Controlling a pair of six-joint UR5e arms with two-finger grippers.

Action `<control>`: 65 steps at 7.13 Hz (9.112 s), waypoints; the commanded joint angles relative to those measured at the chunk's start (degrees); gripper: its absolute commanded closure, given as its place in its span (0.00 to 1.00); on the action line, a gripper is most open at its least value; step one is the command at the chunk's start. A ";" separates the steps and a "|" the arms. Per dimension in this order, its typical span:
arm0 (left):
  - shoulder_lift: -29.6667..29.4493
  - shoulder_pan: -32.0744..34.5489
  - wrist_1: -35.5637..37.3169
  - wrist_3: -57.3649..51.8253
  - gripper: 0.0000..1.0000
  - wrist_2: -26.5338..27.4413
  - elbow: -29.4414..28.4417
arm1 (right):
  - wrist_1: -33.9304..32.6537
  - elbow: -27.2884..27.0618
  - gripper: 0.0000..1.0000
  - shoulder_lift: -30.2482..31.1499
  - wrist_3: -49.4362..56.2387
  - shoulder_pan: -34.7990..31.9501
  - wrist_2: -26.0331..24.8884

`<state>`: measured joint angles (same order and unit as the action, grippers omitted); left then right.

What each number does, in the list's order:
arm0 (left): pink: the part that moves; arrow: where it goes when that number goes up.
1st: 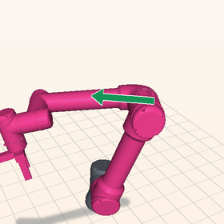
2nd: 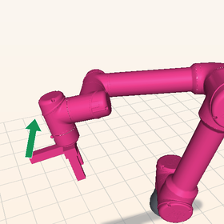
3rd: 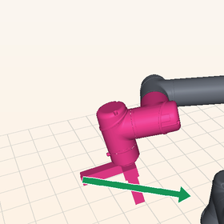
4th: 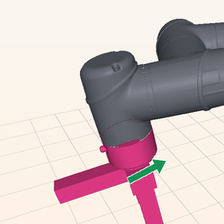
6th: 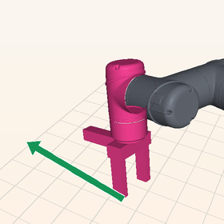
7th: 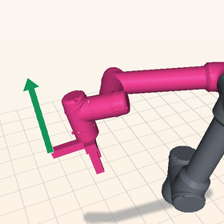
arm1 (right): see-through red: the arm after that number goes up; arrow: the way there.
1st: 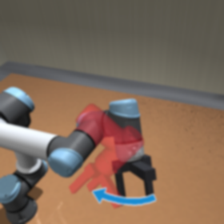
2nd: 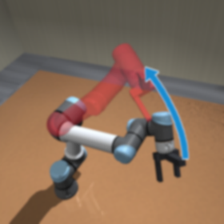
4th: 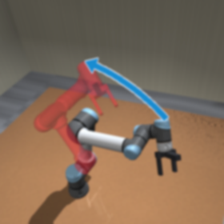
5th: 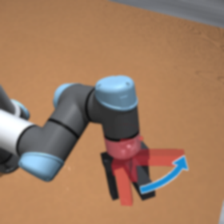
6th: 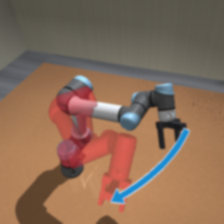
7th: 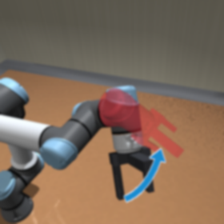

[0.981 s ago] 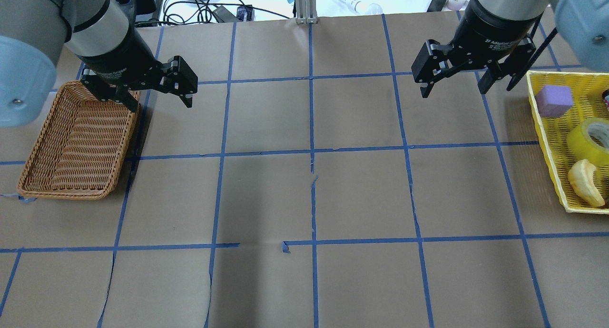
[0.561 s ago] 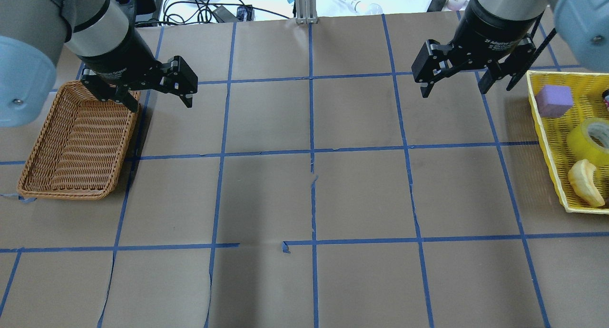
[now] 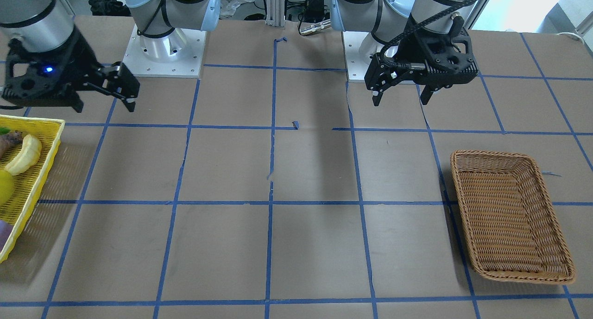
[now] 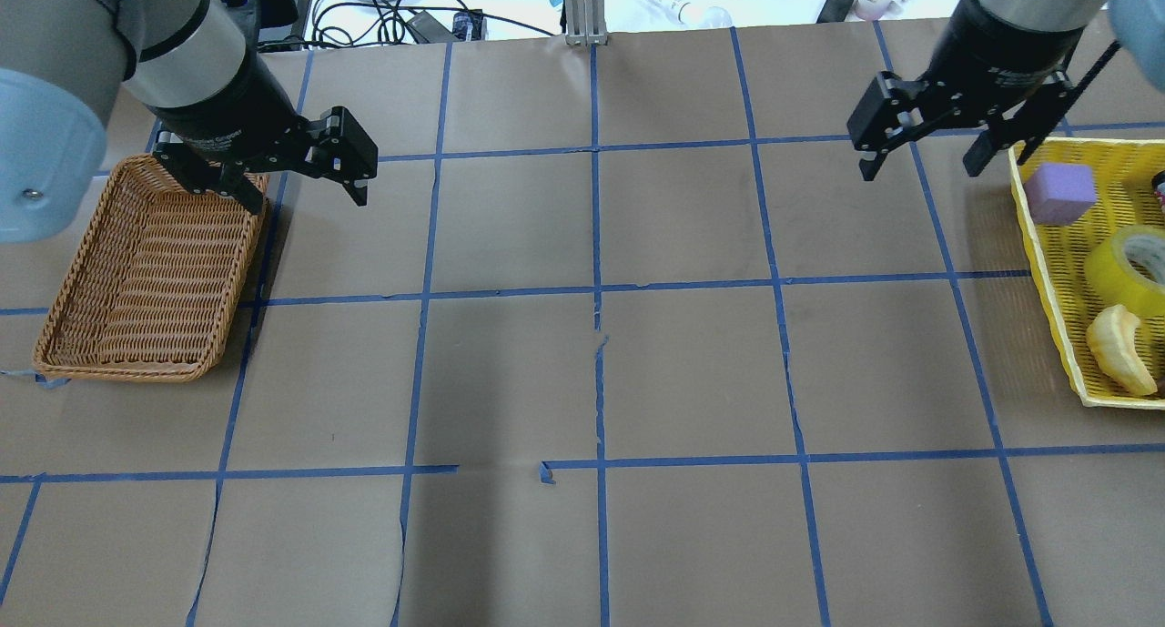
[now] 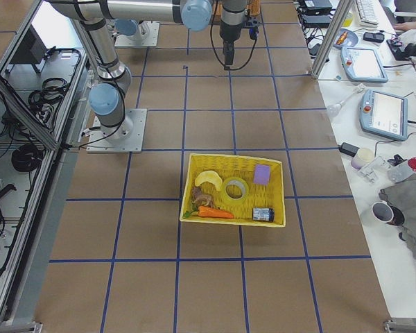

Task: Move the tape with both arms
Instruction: 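Reach the right gripper down into the yellow crate to the yellow tape roll, then grasp the yellow tape roll with the right gripper and carry it to table center, then release the tape roll on the table and raise the right gripper, then lower the left gripper onto the tape roll while the right arm withdraws, then grasp the tape roll with the left gripper and carry it into the wicker basket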

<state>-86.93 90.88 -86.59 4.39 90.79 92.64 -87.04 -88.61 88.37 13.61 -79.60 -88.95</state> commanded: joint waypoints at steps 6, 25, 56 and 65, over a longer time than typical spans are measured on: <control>0.00 -0.09 -0.33 0.00 0.00 0.00 -0.18 | -21.01 -4.18 0.00 -20.58 41.06 28.35 -1.83; 0.09 -0.09 -0.33 0.00 0.00 0.09 -0.18 | -18.58 -4.20 1.00 -11.46 -12.73 -10.08 -1.85; -33.76 13.80 27.27 40.52 1.00 -9.49 0.44 | -6.12 -6.31 0.00 2.16 -12.12 -10.84 -1.58; -20.73 -22.08 4.49 -42.31 1.00 6.85 -5.28 | -6.12 -6.48 0.00 2.25 -12.29 -11.02 -1.76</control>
<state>-107.13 76.57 -82.84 -22.40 95.80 87.46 -93.19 -95.01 90.55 1.37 -90.55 -90.67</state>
